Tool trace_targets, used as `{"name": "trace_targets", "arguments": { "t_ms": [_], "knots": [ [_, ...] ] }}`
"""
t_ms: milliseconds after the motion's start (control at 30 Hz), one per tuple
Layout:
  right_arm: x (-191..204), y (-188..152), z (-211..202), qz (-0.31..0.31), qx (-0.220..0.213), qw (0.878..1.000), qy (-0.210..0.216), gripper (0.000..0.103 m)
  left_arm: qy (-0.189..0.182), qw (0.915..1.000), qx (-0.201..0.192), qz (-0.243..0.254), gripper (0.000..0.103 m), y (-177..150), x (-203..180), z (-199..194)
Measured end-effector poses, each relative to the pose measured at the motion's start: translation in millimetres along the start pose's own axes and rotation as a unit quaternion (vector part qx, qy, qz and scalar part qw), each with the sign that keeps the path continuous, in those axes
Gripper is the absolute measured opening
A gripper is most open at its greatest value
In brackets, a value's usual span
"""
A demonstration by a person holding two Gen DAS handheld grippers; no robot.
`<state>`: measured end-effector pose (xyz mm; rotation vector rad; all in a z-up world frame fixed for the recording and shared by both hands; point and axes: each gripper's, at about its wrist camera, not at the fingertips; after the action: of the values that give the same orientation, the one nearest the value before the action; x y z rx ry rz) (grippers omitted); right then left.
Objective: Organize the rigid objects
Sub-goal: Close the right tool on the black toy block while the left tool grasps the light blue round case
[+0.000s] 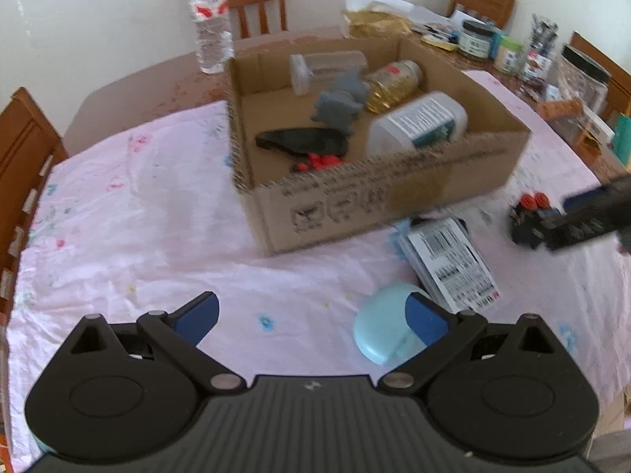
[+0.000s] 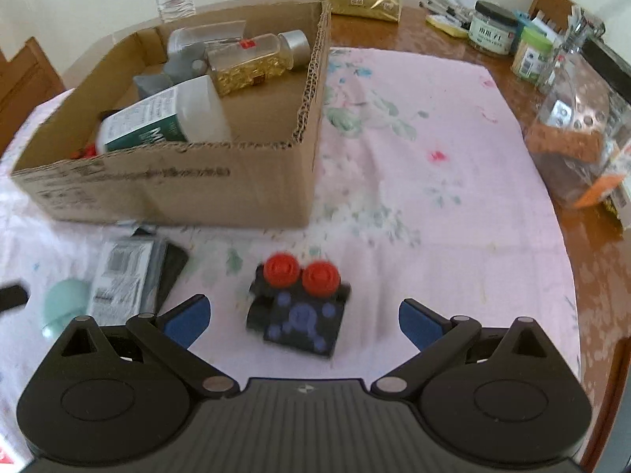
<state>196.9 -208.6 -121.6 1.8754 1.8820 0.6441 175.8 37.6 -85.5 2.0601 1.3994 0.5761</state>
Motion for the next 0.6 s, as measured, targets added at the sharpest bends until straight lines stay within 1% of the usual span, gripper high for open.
{"name": "trace_targets", "arguments": {
  "t_ms": [100, 133, 200, 267, 467, 600],
  "knots": [
    [-1, 1, 15, 0.003, 0.01, 1.0, -0.01, 0.103, -0.015, 0.9997, 0.01, 0.015, 0.1, -7, -7, 3],
    [-1, 1, 17, -0.004, 0.006, 1.0, -0.016, 0.103, -0.022, 0.9995, 0.013, 0.02, 0.1, -9, -9, 4],
    [2, 0, 18, -0.025, 0.009, 0.999, -0.02, 0.103, -0.035, 0.9987, 0.019, 0.033, 0.1, -14, -14, 7],
    [1, -1, 18, -0.032, 0.009, 0.999, -0.014, 0.103, -0.046, 0.9975, 0.023, 0.049, 0.1, -18, -18, 11],
    [0, -2, 18, -0.035, 0.008, 0.999, -0.013, 0.103, -0.048, 0.9941, 0.036, 0.09, 0.101, -23, -20, 27],
    [0, -4, 17, -0.036, 0.001, 0.999, -0.012, 0.103, -0.056, 0.994, 0.029, 0.09, 0.102, -19, -15, 33]
  ]
}}
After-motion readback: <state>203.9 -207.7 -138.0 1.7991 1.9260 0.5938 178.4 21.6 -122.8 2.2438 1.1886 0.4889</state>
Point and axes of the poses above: each gripper's, at about its wrist camera, not at the fingertips, and z roughly the way its jaws point, x to its left, y to its top, and after that the axes turned 9 degrees about -x, right-handed
